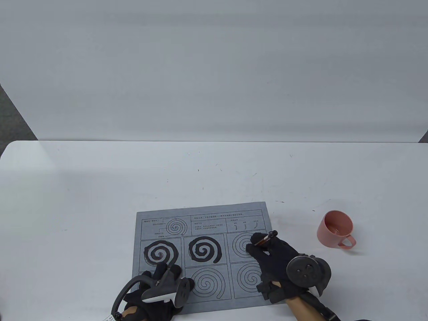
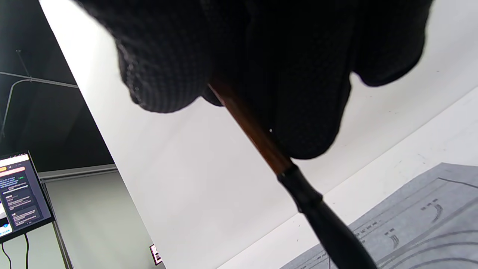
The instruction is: Trace patterns on water writing practice cloth with Chinese brush
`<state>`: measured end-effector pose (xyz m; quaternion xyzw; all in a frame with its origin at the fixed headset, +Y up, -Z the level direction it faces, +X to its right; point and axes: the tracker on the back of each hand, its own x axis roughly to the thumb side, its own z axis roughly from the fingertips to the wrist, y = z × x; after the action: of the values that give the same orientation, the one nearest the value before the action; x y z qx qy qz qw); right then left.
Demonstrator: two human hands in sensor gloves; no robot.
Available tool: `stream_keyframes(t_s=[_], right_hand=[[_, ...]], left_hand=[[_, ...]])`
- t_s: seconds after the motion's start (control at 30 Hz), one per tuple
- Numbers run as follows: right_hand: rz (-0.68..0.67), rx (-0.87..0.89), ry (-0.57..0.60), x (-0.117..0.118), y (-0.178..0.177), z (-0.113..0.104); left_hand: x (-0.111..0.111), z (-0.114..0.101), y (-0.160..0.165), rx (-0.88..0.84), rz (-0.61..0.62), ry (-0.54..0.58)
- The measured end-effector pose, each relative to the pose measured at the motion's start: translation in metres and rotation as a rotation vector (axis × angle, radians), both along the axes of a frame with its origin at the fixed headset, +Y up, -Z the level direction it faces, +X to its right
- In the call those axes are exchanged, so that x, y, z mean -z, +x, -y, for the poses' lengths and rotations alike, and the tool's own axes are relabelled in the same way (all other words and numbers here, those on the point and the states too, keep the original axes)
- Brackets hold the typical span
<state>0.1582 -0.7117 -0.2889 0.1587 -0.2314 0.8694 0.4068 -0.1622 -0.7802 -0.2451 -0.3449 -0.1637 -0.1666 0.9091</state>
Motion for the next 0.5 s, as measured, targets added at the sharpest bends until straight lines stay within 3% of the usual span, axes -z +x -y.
stream_keyframes(t_s=[0.5], right_hand=[[0.023,0.075,-0.045,0.0014,0.0018,0.0045]], left_hand=[[0.0000,0.0000,0.0000,0.000,0.000,0.000]])
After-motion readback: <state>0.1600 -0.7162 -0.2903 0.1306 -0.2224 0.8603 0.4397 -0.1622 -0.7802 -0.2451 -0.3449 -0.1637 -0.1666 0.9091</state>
